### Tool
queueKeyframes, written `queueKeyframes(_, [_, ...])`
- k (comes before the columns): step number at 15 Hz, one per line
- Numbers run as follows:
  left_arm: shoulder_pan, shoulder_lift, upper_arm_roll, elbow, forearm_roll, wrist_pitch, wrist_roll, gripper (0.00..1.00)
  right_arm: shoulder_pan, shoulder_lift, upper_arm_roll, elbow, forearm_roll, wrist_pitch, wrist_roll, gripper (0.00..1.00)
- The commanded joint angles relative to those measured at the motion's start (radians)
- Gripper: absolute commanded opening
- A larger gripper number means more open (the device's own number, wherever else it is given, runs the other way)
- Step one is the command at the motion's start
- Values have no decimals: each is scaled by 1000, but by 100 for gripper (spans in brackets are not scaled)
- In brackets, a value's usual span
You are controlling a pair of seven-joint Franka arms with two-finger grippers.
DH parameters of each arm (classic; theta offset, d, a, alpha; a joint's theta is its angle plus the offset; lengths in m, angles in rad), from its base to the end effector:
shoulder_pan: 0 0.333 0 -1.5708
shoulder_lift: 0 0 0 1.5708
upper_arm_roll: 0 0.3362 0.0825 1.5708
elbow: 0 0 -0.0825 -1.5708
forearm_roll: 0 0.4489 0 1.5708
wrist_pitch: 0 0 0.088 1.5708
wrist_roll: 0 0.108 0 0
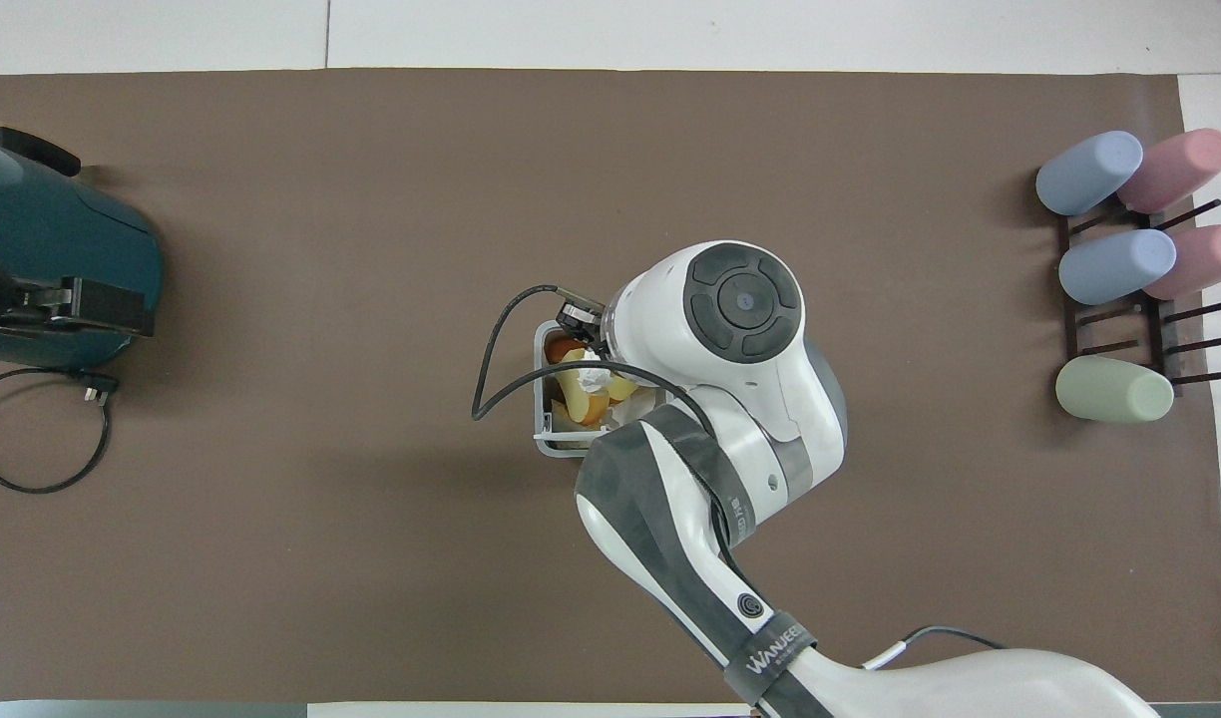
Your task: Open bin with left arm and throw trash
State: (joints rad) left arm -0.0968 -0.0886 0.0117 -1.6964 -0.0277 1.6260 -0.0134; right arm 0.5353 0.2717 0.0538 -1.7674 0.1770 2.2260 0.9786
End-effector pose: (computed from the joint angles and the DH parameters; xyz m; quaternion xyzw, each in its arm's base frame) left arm 0.5917 -0.0530 0.6347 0.9992 -0.0352 0.0084 0.0148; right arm 0.5922 0.3994 0.4167 -0.9629 0.2396 -0.0080 0.1236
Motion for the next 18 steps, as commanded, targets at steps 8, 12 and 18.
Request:
queueKeyframes(8, [68,-46,-7,-2,19,-52,110,100,-170,-72,-19,121,-146,-322,-358,100])
queueKeyframes(12, [68,-48,-7,-2,19,-64,109,100,-345,-181,-19,120,-146,-474,-650,100])
queueKeyframes(18, [68,-45,-3,4,20,-75,109,100,-482,-279,-38,151,-203,-693,-876,100])
